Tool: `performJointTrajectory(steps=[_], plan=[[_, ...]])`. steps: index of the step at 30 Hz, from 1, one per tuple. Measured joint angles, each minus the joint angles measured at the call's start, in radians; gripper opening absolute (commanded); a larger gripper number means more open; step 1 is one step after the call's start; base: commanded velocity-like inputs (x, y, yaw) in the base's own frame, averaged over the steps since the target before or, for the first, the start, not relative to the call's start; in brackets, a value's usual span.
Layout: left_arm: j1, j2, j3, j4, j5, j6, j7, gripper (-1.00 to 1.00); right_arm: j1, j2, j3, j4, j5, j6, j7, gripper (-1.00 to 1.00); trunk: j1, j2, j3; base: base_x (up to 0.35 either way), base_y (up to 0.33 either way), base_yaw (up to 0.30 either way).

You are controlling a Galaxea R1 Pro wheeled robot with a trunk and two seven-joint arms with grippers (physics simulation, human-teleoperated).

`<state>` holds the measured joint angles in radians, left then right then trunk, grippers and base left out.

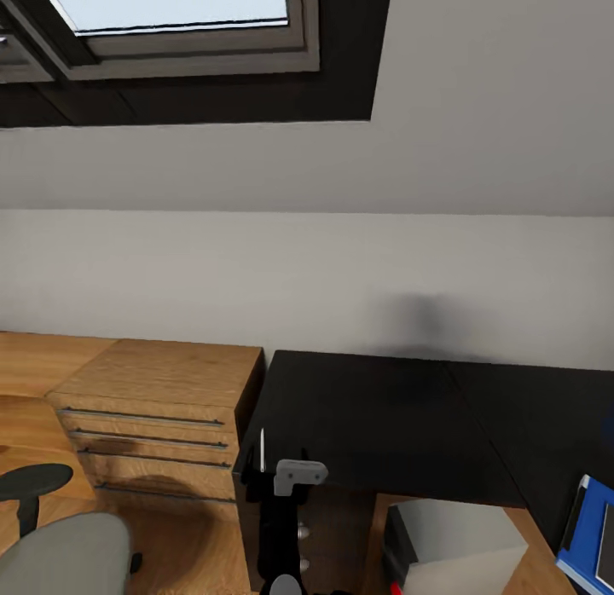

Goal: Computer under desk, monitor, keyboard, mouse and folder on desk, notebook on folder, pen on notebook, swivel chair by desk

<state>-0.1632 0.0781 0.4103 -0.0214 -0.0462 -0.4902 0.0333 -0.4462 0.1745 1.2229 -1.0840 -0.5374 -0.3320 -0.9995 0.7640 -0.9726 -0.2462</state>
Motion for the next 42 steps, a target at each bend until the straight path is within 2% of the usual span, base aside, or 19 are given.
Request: performJointTrajectory(steps=[27,42], plan=[[0.000,0.000,0.000,0.000,0.000,0.004,0.000,1.00,0.000,0.000,0.002,0.000,0.001,0.000,0.000,1.00,0.000,0.000,-0.014,0.000,0.000,0.271],[0.000,0.000,0.000,0.000,-0.001,0.005,-0.001,1.00,0.000,0.000,0.005,-0.005,0.001,0.001,0.000,1.00,0.000,0.000,-0.017,0.000,0.000,0.038]])
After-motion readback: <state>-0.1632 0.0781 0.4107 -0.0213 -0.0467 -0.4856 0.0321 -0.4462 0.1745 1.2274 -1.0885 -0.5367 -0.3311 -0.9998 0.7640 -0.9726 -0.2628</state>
